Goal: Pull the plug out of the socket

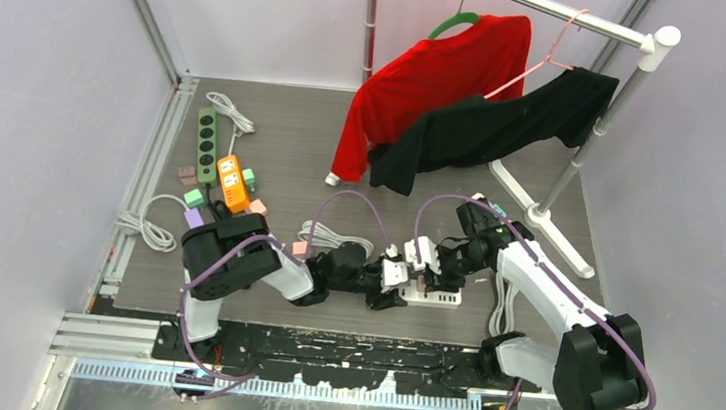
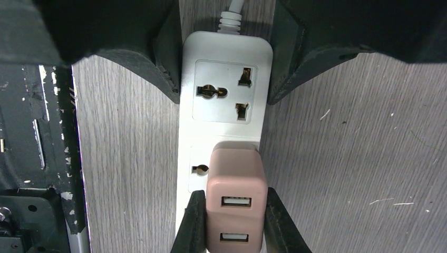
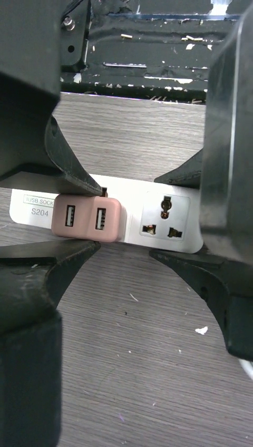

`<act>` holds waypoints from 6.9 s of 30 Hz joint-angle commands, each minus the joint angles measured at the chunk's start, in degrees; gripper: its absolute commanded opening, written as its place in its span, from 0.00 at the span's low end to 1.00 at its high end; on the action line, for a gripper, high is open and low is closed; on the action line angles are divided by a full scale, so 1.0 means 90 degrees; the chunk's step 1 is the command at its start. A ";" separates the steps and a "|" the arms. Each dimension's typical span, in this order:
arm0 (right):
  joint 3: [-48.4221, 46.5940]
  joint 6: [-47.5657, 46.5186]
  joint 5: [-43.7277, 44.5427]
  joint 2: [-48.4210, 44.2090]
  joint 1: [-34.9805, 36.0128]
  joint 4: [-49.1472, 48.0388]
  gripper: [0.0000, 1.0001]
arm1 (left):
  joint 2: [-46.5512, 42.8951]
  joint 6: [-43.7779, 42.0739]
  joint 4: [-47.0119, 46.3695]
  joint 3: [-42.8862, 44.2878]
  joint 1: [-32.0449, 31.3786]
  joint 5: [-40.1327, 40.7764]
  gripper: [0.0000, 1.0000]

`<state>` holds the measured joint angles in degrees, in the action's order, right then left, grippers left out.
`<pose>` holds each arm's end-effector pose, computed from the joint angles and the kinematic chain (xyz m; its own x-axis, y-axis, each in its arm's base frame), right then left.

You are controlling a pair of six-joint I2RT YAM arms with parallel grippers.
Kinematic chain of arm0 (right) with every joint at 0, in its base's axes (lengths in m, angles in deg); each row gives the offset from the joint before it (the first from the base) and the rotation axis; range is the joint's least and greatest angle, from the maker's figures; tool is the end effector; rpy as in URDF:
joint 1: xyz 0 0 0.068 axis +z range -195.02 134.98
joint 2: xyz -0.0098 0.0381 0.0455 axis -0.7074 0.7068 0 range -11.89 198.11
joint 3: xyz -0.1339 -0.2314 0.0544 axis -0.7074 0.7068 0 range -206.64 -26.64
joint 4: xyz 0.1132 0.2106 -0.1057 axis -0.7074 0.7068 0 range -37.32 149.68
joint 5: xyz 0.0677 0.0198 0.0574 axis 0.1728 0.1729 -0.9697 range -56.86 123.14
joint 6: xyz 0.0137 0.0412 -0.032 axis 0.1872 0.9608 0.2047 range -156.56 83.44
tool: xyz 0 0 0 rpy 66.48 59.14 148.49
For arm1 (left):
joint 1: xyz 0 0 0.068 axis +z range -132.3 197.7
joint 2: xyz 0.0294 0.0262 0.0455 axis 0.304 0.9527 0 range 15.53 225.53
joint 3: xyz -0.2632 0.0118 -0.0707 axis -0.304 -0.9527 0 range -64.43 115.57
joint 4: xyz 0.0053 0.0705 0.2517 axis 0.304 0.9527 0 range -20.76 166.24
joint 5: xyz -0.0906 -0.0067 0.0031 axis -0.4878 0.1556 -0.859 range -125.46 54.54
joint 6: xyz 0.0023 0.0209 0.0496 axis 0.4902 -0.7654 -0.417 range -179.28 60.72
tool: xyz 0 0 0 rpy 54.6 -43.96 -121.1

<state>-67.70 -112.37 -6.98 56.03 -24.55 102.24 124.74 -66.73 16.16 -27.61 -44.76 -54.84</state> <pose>0.1702 0.0879 0.2025 0.1734 -0.7266 -0.6648 -0.9832 -0.1669 -0.0740 0.1466 -0.3066 0.1119 -0.0244 0.3113 -0.9500 0.9928 0.1191 0.0136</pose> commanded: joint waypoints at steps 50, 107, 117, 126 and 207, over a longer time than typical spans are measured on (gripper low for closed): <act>-0.1805 0.1497 -0.1563 0.0532 -0.0995 0.1843 0.01 | -0.1556 0.1498 0.1257 -0.0054 0.0304 0.0187 0.76; -0.1810 0.5504 -0.1598 0.1233 -0.1000 0.0187 0.08 | -0.1267 0.4352 0.6575 0.3750 -0.1371 0.6009 0.65; -0.1789 0.5493 -0.1583 0.1228 -0.0996 0.0196 0.12 | -0.0869 0.4336 0.6962 0.4147 -0.1361 0.6074 0.09; -0.1824 0.5200 -0.1586 0.1119 -0.0985 0.0314 0.48 | -0.1274 0.3981 0.6405 0.3523 -0.1361 0.5972 0.00; -0.1798 0.4206 -0.1253 0.0822 -0.0985 0.0655 0.65 | -0.6303 0.6111 0.7153 -0.0419 0.3854 0.1265 0.99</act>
<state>-83.21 -73.27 -18.35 66.06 -33.62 108.16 72.68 -8.94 96.79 -27.65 -10.31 -28.28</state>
